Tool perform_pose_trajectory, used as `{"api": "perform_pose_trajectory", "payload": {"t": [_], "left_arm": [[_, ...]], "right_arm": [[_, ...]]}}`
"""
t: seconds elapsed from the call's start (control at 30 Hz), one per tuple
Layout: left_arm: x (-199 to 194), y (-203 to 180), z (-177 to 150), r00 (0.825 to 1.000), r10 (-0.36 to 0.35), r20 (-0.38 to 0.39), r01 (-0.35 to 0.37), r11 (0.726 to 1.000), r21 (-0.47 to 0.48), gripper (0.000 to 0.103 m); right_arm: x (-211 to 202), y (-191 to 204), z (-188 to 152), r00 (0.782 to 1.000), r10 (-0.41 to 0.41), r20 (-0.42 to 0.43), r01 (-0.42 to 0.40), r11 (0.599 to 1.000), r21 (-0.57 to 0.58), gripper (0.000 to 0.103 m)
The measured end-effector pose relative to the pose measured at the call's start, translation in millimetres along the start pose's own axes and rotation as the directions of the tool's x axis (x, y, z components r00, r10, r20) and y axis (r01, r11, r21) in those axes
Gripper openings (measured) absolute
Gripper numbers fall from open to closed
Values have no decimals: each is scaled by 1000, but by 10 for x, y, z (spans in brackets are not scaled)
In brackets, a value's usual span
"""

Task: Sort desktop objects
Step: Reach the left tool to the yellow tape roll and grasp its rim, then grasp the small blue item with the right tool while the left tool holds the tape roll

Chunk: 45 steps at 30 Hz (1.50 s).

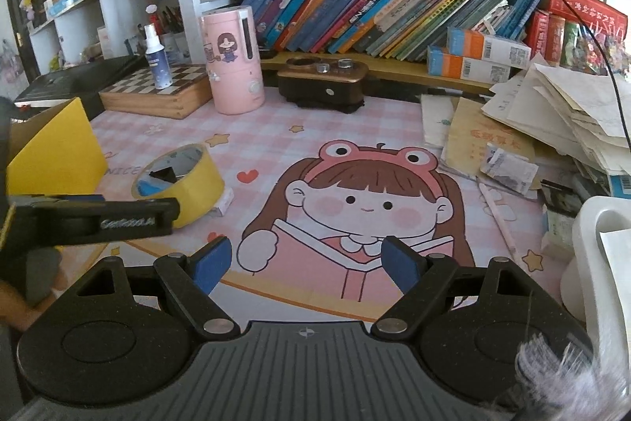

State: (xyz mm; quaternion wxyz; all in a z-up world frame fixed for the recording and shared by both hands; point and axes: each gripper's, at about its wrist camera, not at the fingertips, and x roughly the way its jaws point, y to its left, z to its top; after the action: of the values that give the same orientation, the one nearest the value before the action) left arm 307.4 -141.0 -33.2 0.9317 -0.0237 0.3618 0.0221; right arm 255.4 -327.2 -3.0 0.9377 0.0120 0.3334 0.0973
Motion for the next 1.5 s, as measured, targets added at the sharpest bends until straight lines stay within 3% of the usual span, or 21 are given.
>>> {"api": "perform_pose_trajectory", "payload": {"t": [0.5, 0.8, 0.97, 1.3, 1.5], "left_arm": [[440, -61, 133, 999, -36, -36, 35, 999, -27, 89], [200, -136, 26, 987, -149, -55, 151, 988, 19, 87], [-113, -151, -11, 979, -202, -4, 202, 979, 22, 87], [-764, 218, -35, 973, -188, 135, 196, 980, -48, 87], [-893, 451, -185, 990, -88, 111, 102, 987, -124, 87]], "right_arm": [[31, -135, 11, 998, -55, -5, 55, 998, 39, 82], [35, -173, 4, 997, -83, -11, 83, 994, 68, 82], [41, -163, 2, 997, -82, -13, 82, 994, 65, 82], [58, 19, -50, 999, -16, -34, 17, 1000, 25, 82], [173, 163, -77, 996, 44, -84, -44, 999, -6, 82]]}}
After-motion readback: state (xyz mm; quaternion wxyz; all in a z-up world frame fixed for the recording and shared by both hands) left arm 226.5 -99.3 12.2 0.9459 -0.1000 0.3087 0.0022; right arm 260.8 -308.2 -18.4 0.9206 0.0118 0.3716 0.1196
